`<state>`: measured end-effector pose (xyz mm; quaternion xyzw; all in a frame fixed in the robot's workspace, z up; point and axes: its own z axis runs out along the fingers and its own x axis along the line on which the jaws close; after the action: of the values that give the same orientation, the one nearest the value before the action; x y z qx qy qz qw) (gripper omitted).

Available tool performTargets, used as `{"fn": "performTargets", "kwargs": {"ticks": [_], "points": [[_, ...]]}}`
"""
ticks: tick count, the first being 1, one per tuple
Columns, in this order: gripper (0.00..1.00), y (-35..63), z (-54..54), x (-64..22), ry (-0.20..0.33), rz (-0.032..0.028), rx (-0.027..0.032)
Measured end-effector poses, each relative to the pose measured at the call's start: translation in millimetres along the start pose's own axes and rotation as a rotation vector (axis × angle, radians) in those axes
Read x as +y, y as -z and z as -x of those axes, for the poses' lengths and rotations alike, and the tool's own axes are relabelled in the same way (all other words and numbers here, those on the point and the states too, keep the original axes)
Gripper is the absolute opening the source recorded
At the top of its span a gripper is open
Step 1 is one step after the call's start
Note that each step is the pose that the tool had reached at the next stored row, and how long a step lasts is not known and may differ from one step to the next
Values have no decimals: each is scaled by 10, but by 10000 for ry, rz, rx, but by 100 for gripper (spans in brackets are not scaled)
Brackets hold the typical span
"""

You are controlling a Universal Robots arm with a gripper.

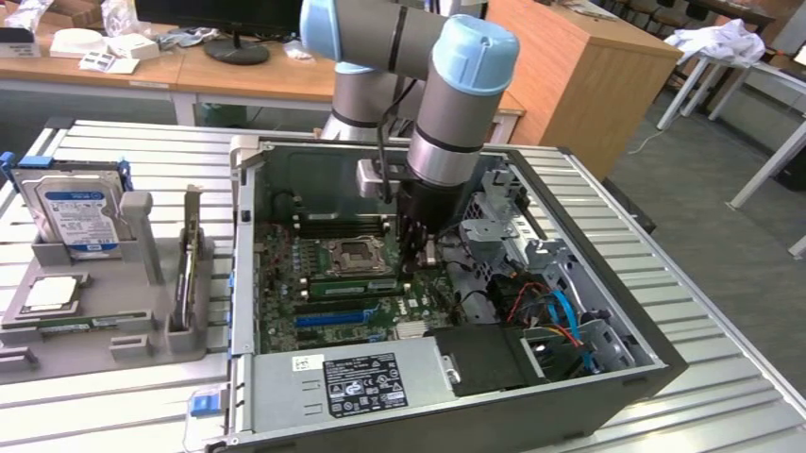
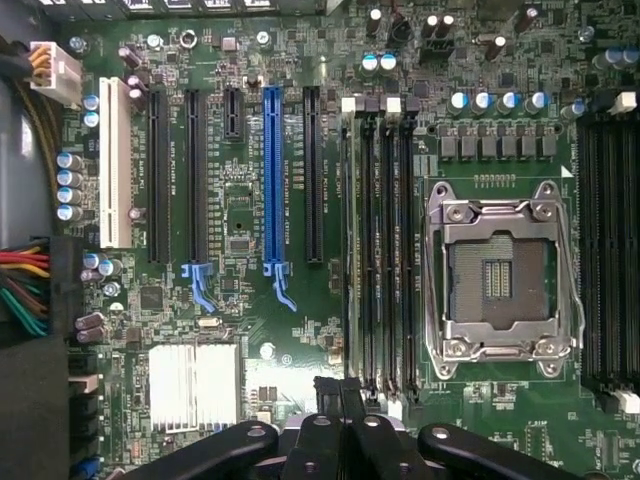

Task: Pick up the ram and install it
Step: 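Press down the ram until it locks into place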

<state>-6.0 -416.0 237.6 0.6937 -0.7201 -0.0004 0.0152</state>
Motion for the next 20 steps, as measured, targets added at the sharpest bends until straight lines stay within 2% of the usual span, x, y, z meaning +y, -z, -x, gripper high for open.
{"fn": "performTargets", "kwargs": {"ticks": [7, 11, 18, 20], "points": [[11, -21, 42, 1, 0, 0, 0], [11, -82, 44, 0, -1, 0, 1], [11, -69, 49, 1, -2, 0, 18], [11, -93, 51, 0, -2, -1, 16]]}}
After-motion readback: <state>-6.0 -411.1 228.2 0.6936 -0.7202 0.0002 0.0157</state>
